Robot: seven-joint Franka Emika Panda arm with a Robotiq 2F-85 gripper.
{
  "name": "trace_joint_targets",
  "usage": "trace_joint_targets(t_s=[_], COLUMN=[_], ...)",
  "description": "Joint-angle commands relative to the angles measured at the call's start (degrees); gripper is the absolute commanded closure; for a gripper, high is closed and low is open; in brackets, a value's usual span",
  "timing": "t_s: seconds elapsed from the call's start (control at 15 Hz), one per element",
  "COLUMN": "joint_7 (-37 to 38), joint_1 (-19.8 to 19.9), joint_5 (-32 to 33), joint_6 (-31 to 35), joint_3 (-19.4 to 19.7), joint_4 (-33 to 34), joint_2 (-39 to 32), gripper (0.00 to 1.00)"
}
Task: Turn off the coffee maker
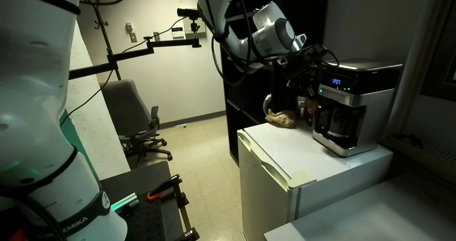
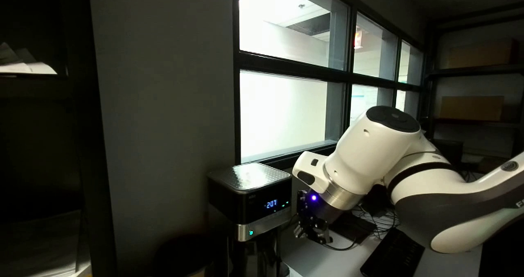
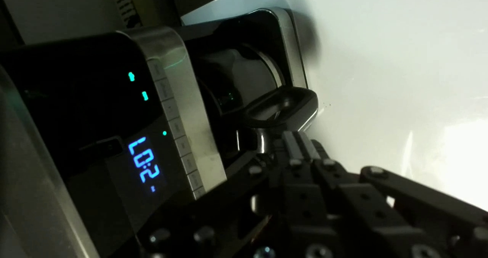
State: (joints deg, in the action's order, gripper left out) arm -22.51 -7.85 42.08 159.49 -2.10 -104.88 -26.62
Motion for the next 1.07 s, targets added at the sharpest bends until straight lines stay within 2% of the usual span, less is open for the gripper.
trace_joint_targets(t_s=[0.0, 0.6, 1.0], joint_7=[-0.8, -0.4, -0.7], joint_1=[-0.7, -2.3, -2.4], joint_5=[2.3, 6.9, 7.7], joint_6=[1.8, 2.0, 1.3], joint_3=[0.3, 0.6, 0.2], joint_4=[3.7, 8.4, 12.1], joint_2=[-3.1, -6.7, -9.4], gripper=[1.0, 1.0, 1.0])
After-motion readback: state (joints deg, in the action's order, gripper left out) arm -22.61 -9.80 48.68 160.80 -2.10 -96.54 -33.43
